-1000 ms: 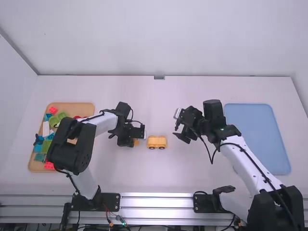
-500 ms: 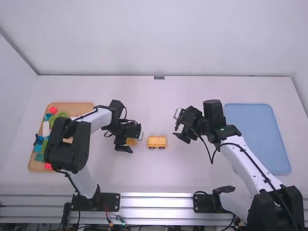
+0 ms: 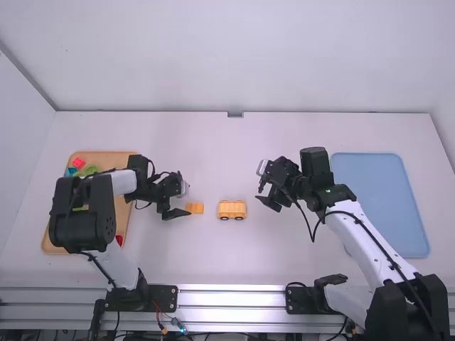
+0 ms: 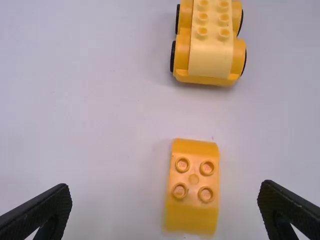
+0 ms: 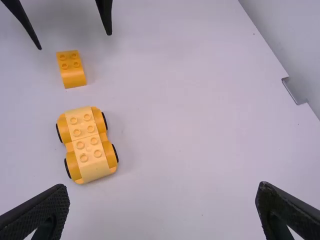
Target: Assemble lego blocks to make yellow taxi
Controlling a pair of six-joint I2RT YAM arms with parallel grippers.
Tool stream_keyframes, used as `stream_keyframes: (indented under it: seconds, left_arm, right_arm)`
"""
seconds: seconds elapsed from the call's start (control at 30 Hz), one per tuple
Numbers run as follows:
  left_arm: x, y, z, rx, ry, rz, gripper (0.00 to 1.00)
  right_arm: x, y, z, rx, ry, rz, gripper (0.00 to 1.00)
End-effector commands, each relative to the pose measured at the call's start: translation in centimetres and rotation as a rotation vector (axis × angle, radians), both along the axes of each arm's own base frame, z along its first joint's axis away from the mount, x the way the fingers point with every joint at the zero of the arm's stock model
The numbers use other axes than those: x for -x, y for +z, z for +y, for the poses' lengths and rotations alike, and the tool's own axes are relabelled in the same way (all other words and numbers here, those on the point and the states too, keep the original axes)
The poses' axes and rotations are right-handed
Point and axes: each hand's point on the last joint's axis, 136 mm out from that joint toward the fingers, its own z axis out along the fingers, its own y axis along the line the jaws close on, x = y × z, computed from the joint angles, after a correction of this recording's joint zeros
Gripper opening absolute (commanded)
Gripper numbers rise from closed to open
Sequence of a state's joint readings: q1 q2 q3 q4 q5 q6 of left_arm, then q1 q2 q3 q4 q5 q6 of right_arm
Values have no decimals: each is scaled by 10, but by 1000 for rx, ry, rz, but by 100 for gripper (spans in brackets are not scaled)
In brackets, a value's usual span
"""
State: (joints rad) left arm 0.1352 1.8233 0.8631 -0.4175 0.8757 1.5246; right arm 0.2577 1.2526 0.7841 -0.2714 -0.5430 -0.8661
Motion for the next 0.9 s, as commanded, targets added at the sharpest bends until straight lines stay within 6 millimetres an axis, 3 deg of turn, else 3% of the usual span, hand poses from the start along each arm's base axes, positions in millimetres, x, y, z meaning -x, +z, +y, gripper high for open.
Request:
stream_keyframes:
  seconds: [0.0, 0.07, 0.17, 0.53, 0.63, 0.67, 0.77, 0.87]
  left_arm:
    - [10, -3, -8, 53, -3, 14, 99]
    - [20, -16, -12, 50, -37, -18, 99]
    - [26, -14, -17, 95, -87, -75, 99]
    - [16, -31, -17, 204, -45, -70, 95]
    - [19, -33, -20, 190, -75, -85, 88]
    - [18, -34, -21, 184, -78, -93, 79]
    - [17, -38, -20, 167, -64, -79, 67]
    - [18, -39, -20, 167, -58, -67, 67]
  right_arm:
    - [-2, 10, 2, -13, 3, -24, 99]
    - [-3, 10, 1, -12, 2, -24, 98]
    - [-2, 10, 2, -13, 4, -23, 99]
    - [-2, 10, 2, -16, 7, -22, 99]
    - [1, 10, 7, -15, 23, -23, 99]
    - [2, 10, 9, -15, 31, -23, 99]
    - [4, 11, 13, -16, 42, -26, 99]
    - [5, 10, 14, -8, 47, -31, 99]
